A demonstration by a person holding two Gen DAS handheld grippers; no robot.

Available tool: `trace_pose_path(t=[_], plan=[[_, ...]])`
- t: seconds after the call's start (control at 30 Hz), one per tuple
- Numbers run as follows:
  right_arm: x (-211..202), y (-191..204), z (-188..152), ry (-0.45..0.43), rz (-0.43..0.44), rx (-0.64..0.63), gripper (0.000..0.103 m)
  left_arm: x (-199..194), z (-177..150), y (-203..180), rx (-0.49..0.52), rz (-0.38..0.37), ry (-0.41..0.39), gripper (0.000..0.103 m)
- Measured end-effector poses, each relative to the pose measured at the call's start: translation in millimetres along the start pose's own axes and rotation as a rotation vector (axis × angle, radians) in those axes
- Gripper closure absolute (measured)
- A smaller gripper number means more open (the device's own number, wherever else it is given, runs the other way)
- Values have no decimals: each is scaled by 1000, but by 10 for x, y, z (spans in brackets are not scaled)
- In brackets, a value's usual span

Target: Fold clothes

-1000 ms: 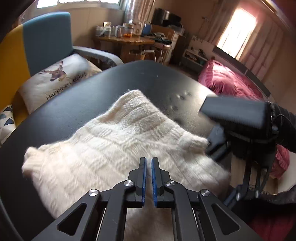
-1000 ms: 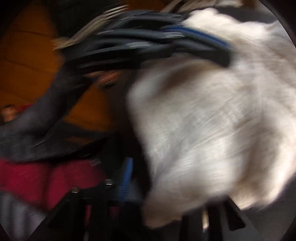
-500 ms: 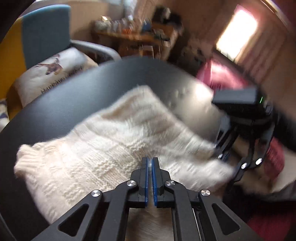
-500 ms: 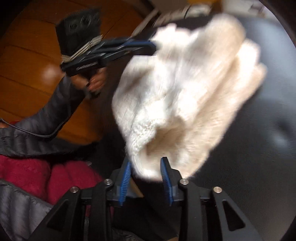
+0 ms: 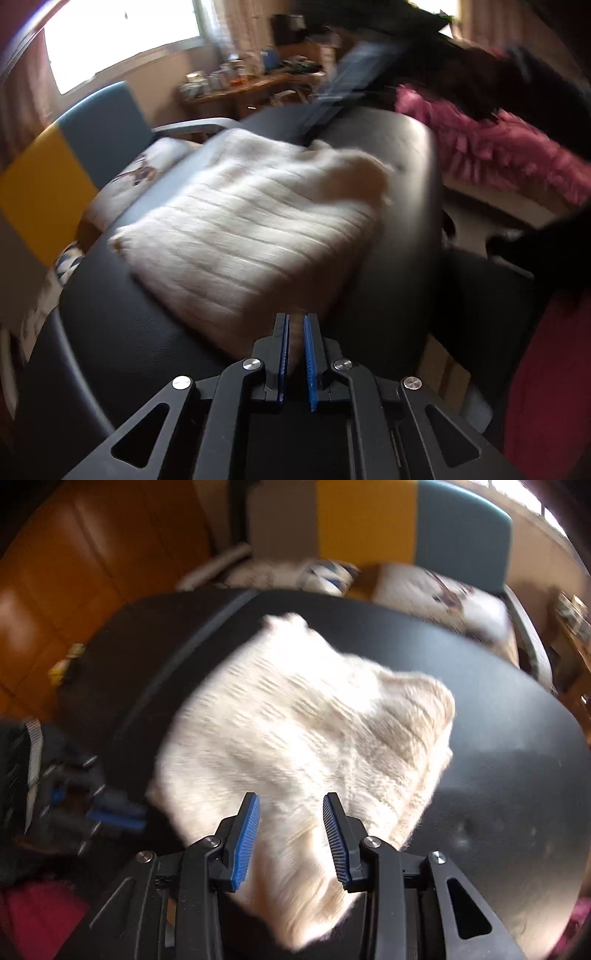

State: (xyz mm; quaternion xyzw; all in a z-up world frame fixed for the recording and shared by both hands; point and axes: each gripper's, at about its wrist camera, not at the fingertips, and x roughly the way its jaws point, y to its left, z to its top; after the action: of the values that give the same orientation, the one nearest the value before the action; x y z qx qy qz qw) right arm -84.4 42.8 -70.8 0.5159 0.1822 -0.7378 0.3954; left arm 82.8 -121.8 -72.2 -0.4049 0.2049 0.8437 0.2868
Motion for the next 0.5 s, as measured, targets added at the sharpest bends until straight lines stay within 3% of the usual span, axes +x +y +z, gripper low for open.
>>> trace_pose_path(t=[0.1, 0.23, 0.37, 0.5], plan=[[71, -136, -23, 23, 7, 66, 67, 152, 26, -108, 52, -13, -4, 95], [15, -284, -50, 13, 42, 136, 67, 351, 21, -21, 39, -25, 8, 95], [30, -413, -41, 32, 45, 157, 67, 393, 40, 66, 21, -53, 2, 95], [21, -351, -9, 53, 56, 144, 67, 486, 65, 14, 99, -73, 43, 92]])
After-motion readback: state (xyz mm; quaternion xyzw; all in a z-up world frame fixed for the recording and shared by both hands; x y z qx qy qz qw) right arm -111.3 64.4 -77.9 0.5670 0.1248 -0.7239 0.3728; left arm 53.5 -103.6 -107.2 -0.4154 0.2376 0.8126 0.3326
